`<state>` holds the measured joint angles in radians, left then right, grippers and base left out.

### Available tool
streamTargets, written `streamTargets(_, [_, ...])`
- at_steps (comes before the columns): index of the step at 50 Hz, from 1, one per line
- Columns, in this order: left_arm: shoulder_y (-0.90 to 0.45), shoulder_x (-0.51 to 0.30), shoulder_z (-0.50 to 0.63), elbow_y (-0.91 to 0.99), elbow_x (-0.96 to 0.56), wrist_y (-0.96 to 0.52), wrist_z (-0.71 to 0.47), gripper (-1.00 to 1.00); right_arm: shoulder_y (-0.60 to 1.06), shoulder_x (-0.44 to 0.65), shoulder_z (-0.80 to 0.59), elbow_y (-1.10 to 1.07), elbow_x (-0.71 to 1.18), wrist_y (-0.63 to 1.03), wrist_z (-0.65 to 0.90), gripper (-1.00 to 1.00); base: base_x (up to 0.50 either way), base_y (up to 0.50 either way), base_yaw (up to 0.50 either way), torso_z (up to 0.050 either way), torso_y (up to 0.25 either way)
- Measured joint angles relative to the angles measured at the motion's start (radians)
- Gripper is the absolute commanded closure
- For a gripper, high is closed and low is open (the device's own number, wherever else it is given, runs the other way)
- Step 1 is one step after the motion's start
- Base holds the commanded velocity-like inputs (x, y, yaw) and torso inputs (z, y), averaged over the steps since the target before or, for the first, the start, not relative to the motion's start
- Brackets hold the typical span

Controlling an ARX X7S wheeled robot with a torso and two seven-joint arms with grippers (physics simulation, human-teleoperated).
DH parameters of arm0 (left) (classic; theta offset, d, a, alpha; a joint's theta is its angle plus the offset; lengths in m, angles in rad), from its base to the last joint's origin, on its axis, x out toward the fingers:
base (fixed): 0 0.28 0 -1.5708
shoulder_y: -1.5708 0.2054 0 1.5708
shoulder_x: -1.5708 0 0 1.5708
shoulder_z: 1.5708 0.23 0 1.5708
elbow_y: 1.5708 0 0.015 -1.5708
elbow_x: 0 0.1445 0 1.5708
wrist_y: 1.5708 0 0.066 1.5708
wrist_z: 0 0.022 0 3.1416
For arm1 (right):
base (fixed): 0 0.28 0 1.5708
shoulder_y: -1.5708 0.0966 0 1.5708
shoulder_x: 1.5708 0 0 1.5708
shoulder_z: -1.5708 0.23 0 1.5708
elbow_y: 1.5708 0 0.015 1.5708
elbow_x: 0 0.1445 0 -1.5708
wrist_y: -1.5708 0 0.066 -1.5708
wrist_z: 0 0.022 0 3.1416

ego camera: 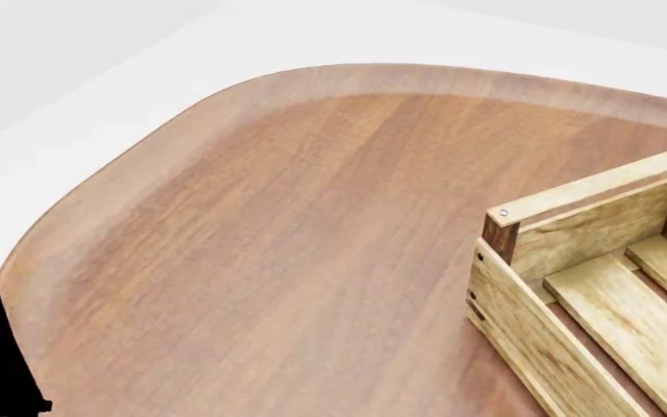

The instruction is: Pick up the salad dressing and put it in the tray.

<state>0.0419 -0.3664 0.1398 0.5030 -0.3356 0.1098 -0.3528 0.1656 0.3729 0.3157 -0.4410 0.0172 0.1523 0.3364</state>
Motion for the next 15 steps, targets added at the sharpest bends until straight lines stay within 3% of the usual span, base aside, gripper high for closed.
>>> streamTargets(15, [0.070, 0.060, -0.098, -0.004, -0.037, 0.377, 0.017, -1.00, -0.107, -0.062, 0.069, -0.174, -0.069, -0.285, 0.087, -1.00, 0.00, 0.00, 0.00, 0.000, 0.000])
